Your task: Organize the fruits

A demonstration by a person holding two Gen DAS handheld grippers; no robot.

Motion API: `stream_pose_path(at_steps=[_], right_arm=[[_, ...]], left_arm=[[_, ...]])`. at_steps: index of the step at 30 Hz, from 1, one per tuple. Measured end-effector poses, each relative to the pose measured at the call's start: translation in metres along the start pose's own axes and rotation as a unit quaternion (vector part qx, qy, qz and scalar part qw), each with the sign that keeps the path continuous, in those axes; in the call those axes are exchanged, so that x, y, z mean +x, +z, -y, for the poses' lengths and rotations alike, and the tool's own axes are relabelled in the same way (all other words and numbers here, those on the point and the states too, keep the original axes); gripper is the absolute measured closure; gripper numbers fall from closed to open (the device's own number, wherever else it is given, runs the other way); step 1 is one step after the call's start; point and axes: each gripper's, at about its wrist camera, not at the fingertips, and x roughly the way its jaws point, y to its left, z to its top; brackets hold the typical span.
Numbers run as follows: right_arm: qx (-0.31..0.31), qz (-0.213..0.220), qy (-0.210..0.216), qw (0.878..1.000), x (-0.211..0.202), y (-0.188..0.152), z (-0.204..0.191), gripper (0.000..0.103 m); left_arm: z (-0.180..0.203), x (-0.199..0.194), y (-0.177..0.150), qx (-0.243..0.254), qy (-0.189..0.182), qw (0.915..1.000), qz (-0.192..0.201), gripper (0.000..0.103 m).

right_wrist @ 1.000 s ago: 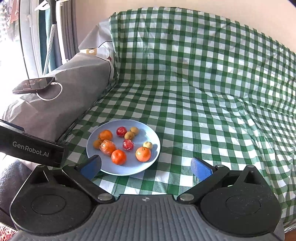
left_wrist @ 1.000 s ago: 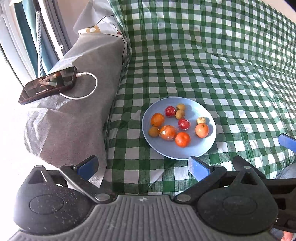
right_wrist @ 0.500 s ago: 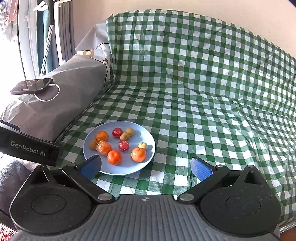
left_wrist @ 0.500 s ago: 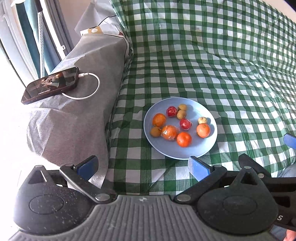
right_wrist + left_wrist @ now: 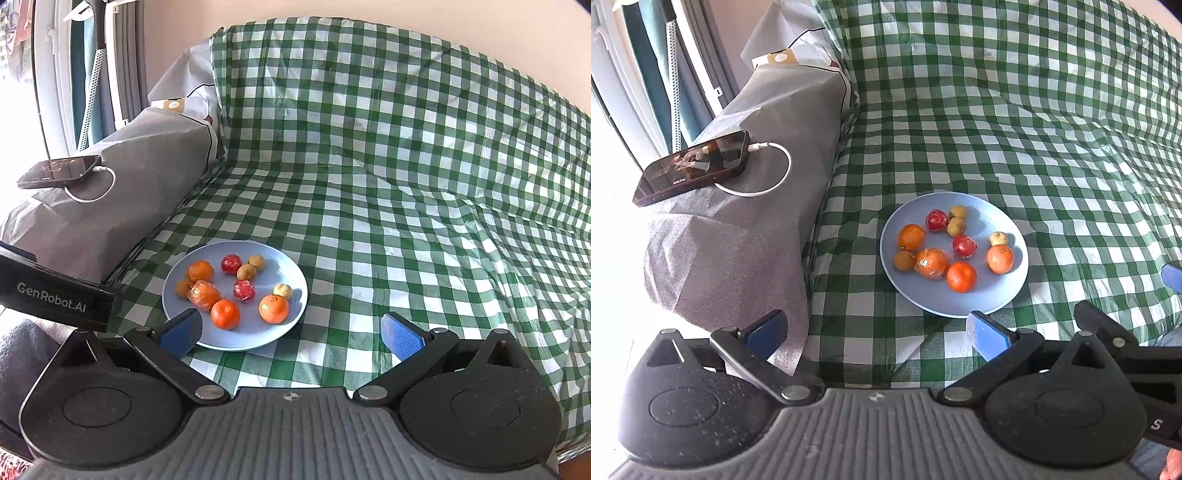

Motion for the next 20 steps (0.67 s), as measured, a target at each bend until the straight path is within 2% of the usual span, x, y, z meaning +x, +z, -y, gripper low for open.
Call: stream_pose_path(at_steps=[20], right_arm=[[-0.006,0.000,0.004,1.000,0.0039,0.0054,-0.0029,0.001]], left_arm=[[-0.0018,0.0026,0.0009,-0.009,0.002,0.9999,-0.009,0.000]])
